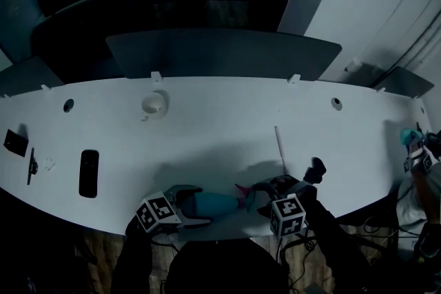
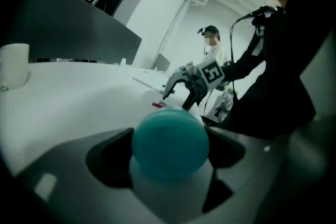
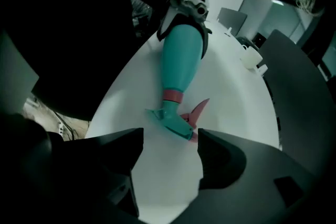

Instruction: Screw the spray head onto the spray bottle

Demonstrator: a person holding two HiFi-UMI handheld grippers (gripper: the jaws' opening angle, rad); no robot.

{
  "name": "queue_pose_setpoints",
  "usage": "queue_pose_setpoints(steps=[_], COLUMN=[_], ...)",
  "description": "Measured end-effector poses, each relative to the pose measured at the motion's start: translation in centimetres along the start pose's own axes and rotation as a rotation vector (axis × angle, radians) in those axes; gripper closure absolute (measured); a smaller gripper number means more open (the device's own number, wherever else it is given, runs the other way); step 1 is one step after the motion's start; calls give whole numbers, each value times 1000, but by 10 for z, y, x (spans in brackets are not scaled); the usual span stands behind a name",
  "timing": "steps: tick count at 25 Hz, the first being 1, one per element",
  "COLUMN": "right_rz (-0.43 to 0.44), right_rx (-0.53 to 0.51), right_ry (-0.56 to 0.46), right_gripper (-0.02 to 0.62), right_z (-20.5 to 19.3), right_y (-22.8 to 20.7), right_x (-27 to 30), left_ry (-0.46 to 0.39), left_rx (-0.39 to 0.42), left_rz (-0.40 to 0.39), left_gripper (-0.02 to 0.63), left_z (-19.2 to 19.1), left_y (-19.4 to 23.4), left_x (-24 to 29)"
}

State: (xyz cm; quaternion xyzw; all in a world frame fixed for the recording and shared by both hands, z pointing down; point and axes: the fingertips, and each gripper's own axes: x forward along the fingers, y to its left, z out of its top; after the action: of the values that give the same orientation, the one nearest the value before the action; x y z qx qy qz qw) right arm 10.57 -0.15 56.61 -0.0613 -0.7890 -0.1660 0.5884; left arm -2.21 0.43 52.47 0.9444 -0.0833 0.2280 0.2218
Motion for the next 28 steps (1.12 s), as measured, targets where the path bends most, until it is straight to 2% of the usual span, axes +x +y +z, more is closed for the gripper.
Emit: queue_pose_setpoints(steps=[4, 8, 11, 14, 16, 18, 21, 24, 28], right_rz=[-27, 48, 80, 50, 61, 62, 38, 54, 162], right_rx=[-56, 23, 25, -2, 14, 20, 17, 52, 132], right_ry=[2, 7, 25, -4, -25, -57, -125, -171, -222], right_gripper=[287, 287, 287, 287, 289, 298, 354, 374, 387], right_z=[9, 14, 14, 12, 12, 18, 31, 35, 31], right_y=[0, -2, -7, -19, -23, -25, -21, -16, -8], right_x=[9, 11, 11, 16, 15, 14, 11, 2, -16], left_ry=[7, 29, 20, -11, -53, -141, -251, -243, -212], left_rx=[-34, -50, -45, -52, -75, -137, -211, -190, -151], left_rz=[6, 3, 13, 25, 21, 26, 45, 38, -9], left_gripper=[186, 186, 186, 186, 186, 186, 186, 186, 186], left_z=[3, 3, 4, 7, 13, 19, 24, 28, 29], left_y=[4, 3, 6, 10, 14, 18, 21, 17, 7], left_x=[2, 6, 6, 6, 3, -5, -17, -16, -8])
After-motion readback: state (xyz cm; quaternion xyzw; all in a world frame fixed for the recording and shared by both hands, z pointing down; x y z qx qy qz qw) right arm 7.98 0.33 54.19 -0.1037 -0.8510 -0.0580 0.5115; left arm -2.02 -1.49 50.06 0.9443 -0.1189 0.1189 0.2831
